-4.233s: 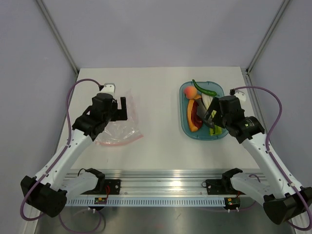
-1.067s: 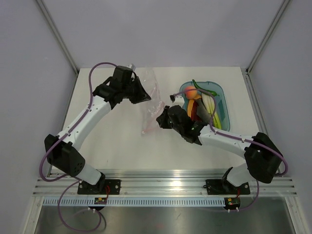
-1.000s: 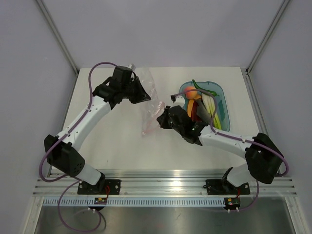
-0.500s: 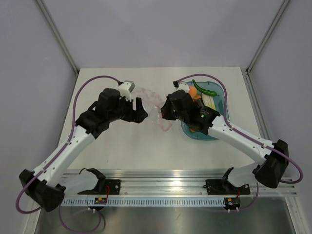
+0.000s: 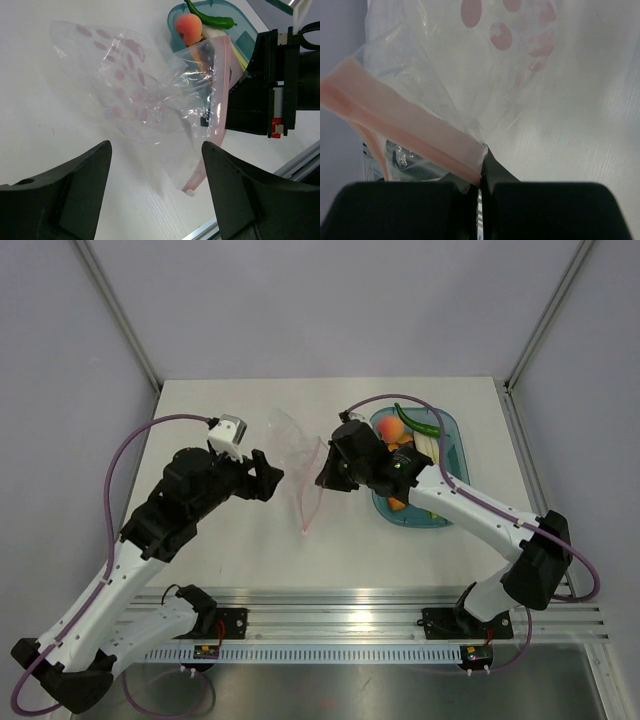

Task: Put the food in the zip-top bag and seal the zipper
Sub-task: Open the zipper of the food storage bag at the center of the board.

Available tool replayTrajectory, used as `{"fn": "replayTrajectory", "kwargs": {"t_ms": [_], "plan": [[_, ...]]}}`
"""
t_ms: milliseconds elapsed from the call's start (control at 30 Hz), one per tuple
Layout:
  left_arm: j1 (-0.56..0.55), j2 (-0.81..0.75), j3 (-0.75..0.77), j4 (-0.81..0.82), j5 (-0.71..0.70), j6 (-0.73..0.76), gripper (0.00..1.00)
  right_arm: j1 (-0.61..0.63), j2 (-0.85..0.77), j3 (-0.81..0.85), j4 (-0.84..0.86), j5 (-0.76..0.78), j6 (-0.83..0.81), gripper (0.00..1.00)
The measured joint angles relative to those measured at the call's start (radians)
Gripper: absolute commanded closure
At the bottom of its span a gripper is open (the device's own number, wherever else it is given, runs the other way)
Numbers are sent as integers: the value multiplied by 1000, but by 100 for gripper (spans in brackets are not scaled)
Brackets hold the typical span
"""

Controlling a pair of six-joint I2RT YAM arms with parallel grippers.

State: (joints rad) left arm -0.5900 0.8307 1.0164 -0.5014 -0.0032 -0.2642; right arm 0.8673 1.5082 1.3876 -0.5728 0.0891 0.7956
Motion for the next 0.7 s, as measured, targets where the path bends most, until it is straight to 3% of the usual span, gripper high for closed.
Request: {"fn": "replayTrajectory", "kwargs": {"t_ms": [200, 467, 600, 700], "plan": [[-50, -1, -47, 10, 3, 2, 18, -5, 30, 11, -1, -43, 37, 100], [-189, -4, -104, 9, -42, -31, 20, -31, 31, 12, 24, -117, 94, 100], [-290, 5, -128, 26, -121, -60, 24, -39, 31, 12, 37, -140, 112, 100], [-327, 42, -127, 48, -185, -74, 35, -39, 31, 11, 46, -159, 122, 100]]}}
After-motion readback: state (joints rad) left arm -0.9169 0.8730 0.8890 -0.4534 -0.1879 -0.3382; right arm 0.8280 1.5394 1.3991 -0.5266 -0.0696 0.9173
